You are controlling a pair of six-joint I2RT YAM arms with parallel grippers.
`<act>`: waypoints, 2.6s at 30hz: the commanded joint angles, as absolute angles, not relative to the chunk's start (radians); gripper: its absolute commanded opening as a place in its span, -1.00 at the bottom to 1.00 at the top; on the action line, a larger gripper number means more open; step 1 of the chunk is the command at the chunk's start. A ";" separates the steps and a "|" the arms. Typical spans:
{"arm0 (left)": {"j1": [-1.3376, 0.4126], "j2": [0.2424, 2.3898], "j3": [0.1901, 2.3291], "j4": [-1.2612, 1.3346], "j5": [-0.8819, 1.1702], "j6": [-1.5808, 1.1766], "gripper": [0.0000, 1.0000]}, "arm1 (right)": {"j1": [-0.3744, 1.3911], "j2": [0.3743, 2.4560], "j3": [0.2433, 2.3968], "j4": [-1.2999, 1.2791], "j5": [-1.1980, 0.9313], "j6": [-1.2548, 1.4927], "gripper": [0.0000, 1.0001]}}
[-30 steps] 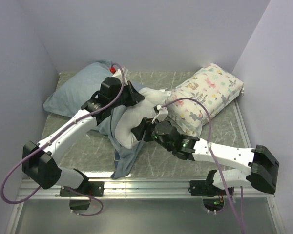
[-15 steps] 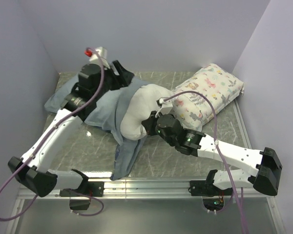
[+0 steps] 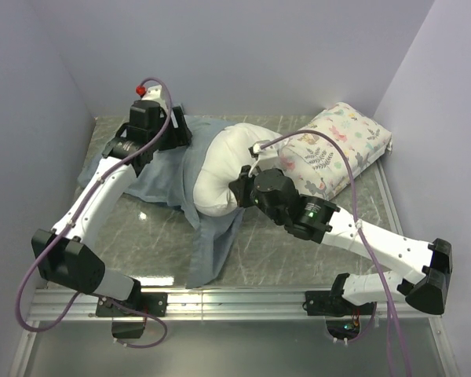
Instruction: Remove the pillowcase from the pillow
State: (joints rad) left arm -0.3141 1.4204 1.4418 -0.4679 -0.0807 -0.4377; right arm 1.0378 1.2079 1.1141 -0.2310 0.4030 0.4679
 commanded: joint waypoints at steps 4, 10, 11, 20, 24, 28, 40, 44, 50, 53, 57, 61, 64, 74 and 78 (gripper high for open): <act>-0.313 1.437 1.444 -0.495 -0.126 -0.403 0.33 | 1.023 1.215 1.247 -0.215 0.430 0.402 -1.00; -0.285 1.466 1.437 -0.511 -0.213 -0.431 -0.99 | 1.017 1.226 1.341 -0.264 0.443 0.376 -1.00; -0.260 1.470 1.430 -0.506 -0.228 -0.445 -0.99 | 1.017 1.226 1.356 -0.274 0.454 0.370 -1.00; -0.003 1.509 1.439 -0.437 -0.225 -0.505 -0.99 | 1.019 1.152 1.489 -0.373 0.528 0.331 -1.00; 0.141 1.568 1.440 -0.414 -0.183 -0.535 -0.99 | 1.017 1.102 1.500 -0.394 0.546 0.324 -1.00; 0.167 1.623 1.451 -0.405 -0.180 -0.535 -0.99 | 1.017 1.071 1.512 -0.405 0.531 0.316 -1.00; 0.155 1.525 1.476 -0.394 0.040 -0.528 -0.01 | 1.019 1.114 1.563 -0.408 0.489 0.310 -1.00; 0.112 1.375 1.474 -0.425 0.061 -0.503 0.50 | 1.019 1.173 1.601 -0.417 0.508 0.295 -1.00; 0.028 1.099 1.232 -0.387 0.136 -0.552 0.62 | 1.017 1.244 1.675 -0.439 0.563 0.268 -1.00; -0.041 0.981 1.088 -0.373 0.161 -0.578 0.64 | 1.019 1.285 1.719 -0.466 0.575 0.258 -1.00; -0.103 0.850 0.918 -0.351 0.205 -0.632 0.68 | 1.019 1.305 1.746 -0.468 0.594 0.236 -1.00; -0.126 0.770 0.777 -0.327 0.175 -0.660 0.73 | 1.019 1.327 1.779 -0.479 0.601 0.229 -1.00; -0.126 0.791 0.740 -0.321 0.146 -0.682 0.56 | 1.017 1.331 1.793 -0.488 0.598 0.227 -1.00; -0.115 0.859 0.695 -0.380 -0.199 -0.767 -0.99 | 1.014 1.304 1.867 -0.526 0.706 0.163 -1.00; -0.046 0.821 0.803 -0.443 -0.297 -0.718 -0.99 | 1.006 1.256 1.844 -0.525 0.704 0.169 -1.00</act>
State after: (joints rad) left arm -0.1093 0.8371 0.7269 -0.3313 -0.0631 -0.7712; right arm 1.0267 1.3602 1.7664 -0.6594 0.5686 0.2104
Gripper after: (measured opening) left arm 0.015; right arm 0.077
